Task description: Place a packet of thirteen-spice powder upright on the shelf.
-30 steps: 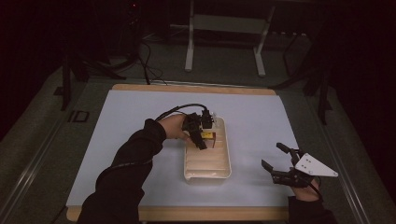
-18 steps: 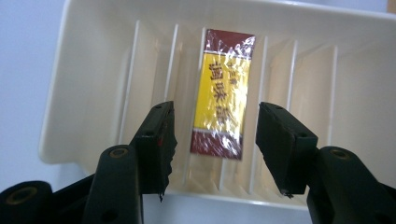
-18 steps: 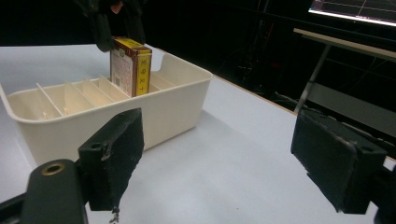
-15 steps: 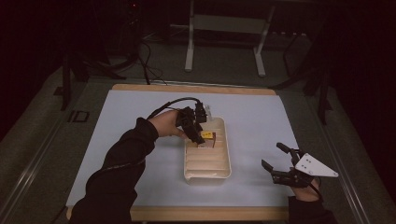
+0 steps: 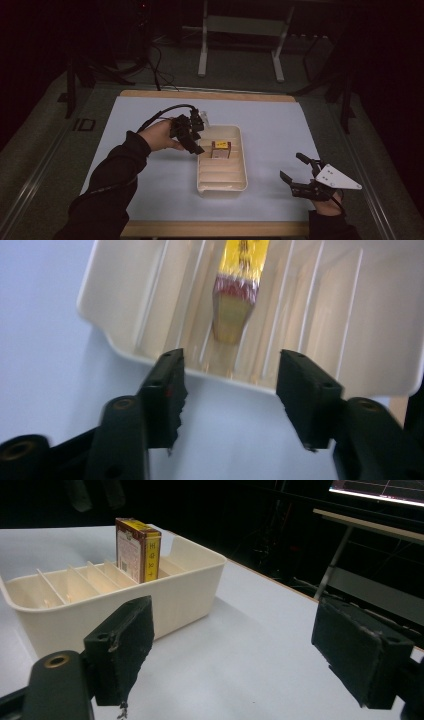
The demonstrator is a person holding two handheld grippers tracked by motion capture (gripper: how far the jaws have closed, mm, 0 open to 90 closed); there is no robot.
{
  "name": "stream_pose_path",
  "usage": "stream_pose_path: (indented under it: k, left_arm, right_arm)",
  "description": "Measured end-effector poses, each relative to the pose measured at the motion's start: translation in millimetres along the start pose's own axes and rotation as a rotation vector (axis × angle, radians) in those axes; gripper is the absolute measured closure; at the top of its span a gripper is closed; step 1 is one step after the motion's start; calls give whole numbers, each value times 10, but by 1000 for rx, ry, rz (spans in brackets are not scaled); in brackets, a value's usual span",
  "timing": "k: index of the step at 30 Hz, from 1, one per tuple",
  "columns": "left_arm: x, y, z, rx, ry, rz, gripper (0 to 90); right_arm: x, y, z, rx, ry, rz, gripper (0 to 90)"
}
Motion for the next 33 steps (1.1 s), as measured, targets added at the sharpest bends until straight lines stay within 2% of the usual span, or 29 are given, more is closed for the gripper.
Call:
stream_pose_path:
  k: [2, 3, 6, 7, 8, 12, 14, 15, 17, 19, 24, 27, 29, 33]
  left_arm:
    - [58, -7, 57, -12, 3, 17, 396]
    - [83, -11, 80, -34, 7, 29, 337]
    - [153, -42, 159, -57, 30, 86, 234]
    - [187, -47, 189, -15, 38, 95, 192]
    - [210, -48, 211, -16, 44, 102, 98]
    - [298, -54, 280, -27, 73, 154, 76]
    - [340, -31, 294, -46, 69, 168, 10]
    - [361, -11, 299, -42, 72, 172, 10]
    - [405, 23, 313, -74, 79, 177, 10]
    - [449, 66, 325, -82, 95, 178, 9]
    - [562, 151, 343, -98, 131, 202, 10]
    - [617, 209, 337, -91, 152, 221, 10]
    - [651, 238, 328, -103, 153, 224, 10]
    - [720, 256, 328, -144, 188, 283, 10]
  right_arm:
    - [0, 0, -1, 2, -1, 1, 172]
    - [1, 0, -1, 2, -1, 0, 172]
    - [2, -1, -2, 2, -2, 1, 172]
    - [2, -1, -2, 2, -4, 0, 172]
    - [2, -1, -1, 4, -4, 1, 172]
    - [1, -3, 0, 5, -5, 1, 172]
    - [2, -2, 0, 6, -6, 0, 172]
    - [3, -1, 0, 6, -5, 1, 172]
    - [3, -1, -1, 6, -6, 1, 172]
    - [3, -4, -1, 6, -6, 2, 172]
    - [3, -6, -5, 6, -8, 2, 172]
    - [3, -7, -5, 7, -8, 2, 172]
    - [5, -5, -6, 6, -8, 1, 172]
    - [5, -7, -7, 6, -9, 1, 172]
Point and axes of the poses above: each handheld gripper's, and its own axes: z roughly backward along the jaws, x roughly out of its underside, y roughly to its right, the point moved 3 cm from there along -z, roughly forward along the jaws, and after that the axes turned 13 degrees about y, right-handed, at the moved point
